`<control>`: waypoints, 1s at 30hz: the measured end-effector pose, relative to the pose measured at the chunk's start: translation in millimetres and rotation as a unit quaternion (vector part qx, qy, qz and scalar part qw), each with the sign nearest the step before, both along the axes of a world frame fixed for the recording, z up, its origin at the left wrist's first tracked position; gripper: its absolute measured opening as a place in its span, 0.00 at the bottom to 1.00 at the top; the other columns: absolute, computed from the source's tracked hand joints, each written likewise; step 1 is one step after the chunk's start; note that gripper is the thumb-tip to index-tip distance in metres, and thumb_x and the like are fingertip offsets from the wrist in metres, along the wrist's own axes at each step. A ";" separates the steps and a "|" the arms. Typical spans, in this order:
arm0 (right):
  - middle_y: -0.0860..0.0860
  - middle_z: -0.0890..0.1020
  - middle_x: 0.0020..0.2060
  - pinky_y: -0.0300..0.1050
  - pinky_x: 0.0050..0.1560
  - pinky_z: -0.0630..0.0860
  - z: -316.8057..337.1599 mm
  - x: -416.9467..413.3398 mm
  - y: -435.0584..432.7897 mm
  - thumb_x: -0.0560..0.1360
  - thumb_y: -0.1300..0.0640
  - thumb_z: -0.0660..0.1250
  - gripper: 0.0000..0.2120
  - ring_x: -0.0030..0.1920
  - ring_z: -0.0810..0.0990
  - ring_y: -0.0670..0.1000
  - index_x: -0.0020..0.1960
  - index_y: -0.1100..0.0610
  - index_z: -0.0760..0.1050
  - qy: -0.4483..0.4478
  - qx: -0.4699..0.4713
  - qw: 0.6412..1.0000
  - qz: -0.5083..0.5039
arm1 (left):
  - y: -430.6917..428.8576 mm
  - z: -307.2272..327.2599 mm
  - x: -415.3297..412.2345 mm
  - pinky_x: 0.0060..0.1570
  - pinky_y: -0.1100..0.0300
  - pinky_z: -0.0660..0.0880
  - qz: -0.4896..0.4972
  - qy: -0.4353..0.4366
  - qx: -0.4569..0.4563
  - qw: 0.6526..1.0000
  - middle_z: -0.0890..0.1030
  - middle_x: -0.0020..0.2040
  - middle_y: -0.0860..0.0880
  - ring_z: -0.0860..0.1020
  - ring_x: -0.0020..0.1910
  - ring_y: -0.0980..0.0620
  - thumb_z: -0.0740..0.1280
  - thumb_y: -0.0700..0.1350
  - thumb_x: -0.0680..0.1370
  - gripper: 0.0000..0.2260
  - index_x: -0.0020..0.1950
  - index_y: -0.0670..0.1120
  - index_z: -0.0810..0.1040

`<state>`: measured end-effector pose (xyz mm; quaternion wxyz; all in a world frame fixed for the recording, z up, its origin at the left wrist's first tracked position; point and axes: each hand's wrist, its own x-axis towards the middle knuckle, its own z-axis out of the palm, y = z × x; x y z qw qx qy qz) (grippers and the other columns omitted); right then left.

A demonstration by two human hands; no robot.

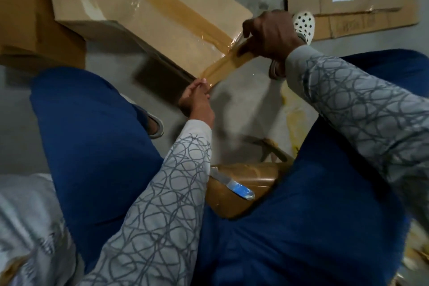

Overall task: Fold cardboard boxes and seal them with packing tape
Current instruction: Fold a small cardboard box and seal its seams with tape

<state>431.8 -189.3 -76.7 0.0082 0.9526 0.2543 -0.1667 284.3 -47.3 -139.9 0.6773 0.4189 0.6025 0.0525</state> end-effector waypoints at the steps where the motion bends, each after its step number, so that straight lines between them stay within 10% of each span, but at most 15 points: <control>1: 0.63 0.83 0.47 0.52 0.46 0.73 -2.9 2.4 5.5 0.68 0.33 0.74 0.31 0.47 0.82 0.65 0.57 0.57 0.80 0.002 -0.010 1.000 -0.004 | -0.6 -2.8 3.0 0.32 0.66 0.73 0.012 0.015 0.010 1.000 0.82 0.35 0.48 0.76 0.29 0.57 0.74 0.32 0.74 0.07 0.45 0.44 0.84; 30: 0.60 0.81 0.39 0.51 0.43 0.66 -37.5 7.6 45.9 0.79 0.50 0.70 0.19 0.33 0.72 0.58 0.62 0.59 0.68 -0.090 -0.066 0.994 0.019 | -13.4 -15.4 7.3 0.45 0.55 0.84 0.110 0.062 0.027 0.992 0.87 0.42 0.43 0.86 0.47 0.42 0.76 0.33 0.71 0.12 0.36 0.50 0.83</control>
